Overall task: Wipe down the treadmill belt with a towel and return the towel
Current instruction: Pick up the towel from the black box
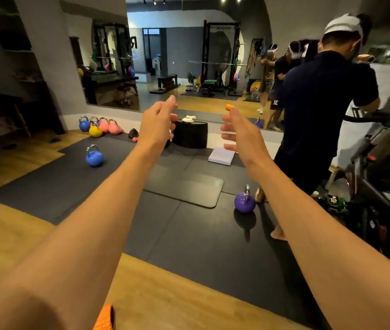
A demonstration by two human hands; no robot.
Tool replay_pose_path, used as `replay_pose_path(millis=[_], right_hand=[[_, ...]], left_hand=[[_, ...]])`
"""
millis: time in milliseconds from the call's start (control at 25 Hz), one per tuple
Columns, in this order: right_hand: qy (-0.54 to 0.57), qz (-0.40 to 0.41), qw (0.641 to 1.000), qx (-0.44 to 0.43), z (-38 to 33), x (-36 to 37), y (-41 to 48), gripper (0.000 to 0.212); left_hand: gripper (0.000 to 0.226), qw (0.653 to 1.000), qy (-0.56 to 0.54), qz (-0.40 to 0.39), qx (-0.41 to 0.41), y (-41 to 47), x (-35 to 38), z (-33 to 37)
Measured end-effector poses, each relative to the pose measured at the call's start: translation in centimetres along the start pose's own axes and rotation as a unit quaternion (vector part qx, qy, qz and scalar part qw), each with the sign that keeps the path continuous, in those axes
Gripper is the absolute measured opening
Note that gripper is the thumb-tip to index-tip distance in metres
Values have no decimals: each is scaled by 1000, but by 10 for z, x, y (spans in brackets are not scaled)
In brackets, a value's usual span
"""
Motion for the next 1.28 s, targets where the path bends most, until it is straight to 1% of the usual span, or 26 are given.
replay_pose_path(millis=[160, 320, 560, 680, 880, 1000, 1120, 1280], right_hand=[[8, -4, 1000, -2, 52, 3, 117, 45], [8, -18, 1000, -3, 88, 12, 244, 42], [20, -40, 999, 4, 155, 55, 415, 45], [20, -33, 999, 7, 189, 75, 505, 44], [23, -22, 999, 6, 218, 100, 647, 38], [28, -15, 999, 13, 249, 111, 736, 38], [43, -26, 999, 15, 287, 127, 820, 39], [53, -53, 997, 22, 320, 142, 933, 39]], left_hand=[[38, 1000, 5, 3, -9, 106, 36, -41], [44, 999, 16, 22, -20, 220, 63, -69], [39, 999, 13, 42, -22, 386, 88, -131], [38, 999, 5, 29, -39, 480, 104, -171], [38, 999, -8, 32, -29, 633, 117, -196], [36, 999, 5, 24, -35, 719, 138, -230], [38, 998, 5, 35, -46, 798, 161, -264], [40, 996, 13, 59, -62, 904, 182, -291]])
Point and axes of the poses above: each hand's wrist, its own y-axis towards the middle knuckle, its own x-axis out of the palm, z = x × y, the point moved 10 cm from there along y, towards the middle knuckle, and after that the axes turned 8 degrees about y, right-handed, at the moved point
